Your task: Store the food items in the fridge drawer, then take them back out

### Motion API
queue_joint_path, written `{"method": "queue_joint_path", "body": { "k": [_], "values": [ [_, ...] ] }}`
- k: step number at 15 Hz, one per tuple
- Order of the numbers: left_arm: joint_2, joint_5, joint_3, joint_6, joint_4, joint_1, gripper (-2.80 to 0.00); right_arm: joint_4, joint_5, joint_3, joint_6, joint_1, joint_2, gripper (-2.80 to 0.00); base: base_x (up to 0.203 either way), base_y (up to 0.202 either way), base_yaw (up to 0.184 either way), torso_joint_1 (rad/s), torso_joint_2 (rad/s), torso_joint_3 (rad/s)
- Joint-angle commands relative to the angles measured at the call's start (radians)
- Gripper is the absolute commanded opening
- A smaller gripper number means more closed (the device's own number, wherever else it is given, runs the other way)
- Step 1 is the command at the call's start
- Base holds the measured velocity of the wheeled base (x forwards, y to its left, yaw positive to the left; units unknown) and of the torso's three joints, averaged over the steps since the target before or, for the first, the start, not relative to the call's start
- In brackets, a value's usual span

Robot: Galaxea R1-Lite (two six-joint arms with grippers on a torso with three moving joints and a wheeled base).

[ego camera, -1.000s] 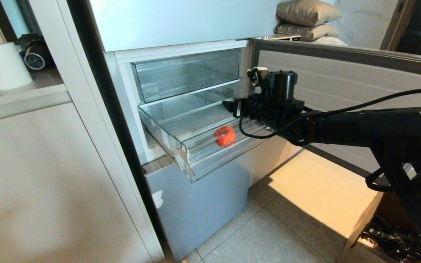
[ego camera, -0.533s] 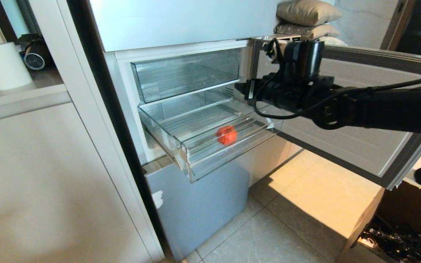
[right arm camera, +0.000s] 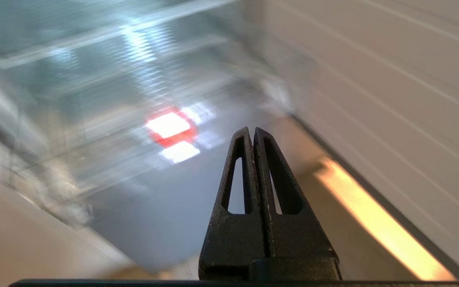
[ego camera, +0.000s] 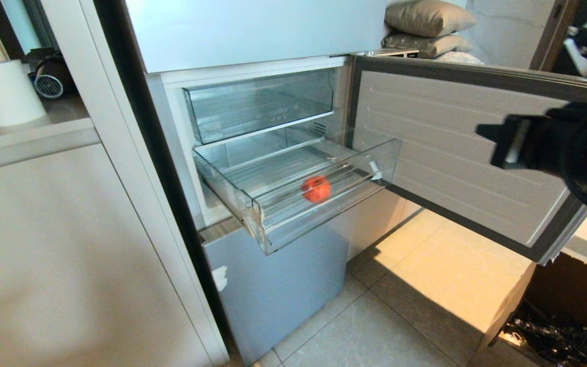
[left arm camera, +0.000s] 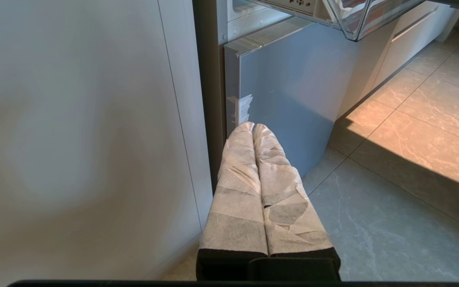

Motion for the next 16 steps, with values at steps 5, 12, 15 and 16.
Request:
{"method": "queue_joint_path", "body": {
  "k": [5, 12, 15, 16],
  "values": [
    [-0.002, 0.000, 0.002, 0.000, 0.000, 0.000, -2.80, -0.027, -0.030, 0.573, -0.002, -0.437, -0.647, -2.80, 0.000, 0.000, 0.000, 0.000, 0.00, 0.000],
    [-0.003, 0.000, 0.002, 0.000, 0.000, 0.000, -2.80, 0.007, 0.089, 0.964, -0.020, -0.693, -0.958, -2.80, 0.000, 0.000, 0.000, 0.000, 0.00, 0.000],
    [-0.003, 0.000, 0.002, 0.000, 0.000, 0.000, -2.80, 0.024, 0.108, 1.026, -0.033, -0.699, -1.029, -2.80, 0.000, 0.000, 0.000, 0.000, 0.00, 0.000],
    [-0.003, 0.000, 0.002, 0.000, 0.000, 0.000, -2.80, 0.020, 0.108, 1.013, -0.031, -0.719, -0.997, -2.80, 0.000, 0.000, 0.000, 0.000, 0.00, 0.000]
  ]
}}
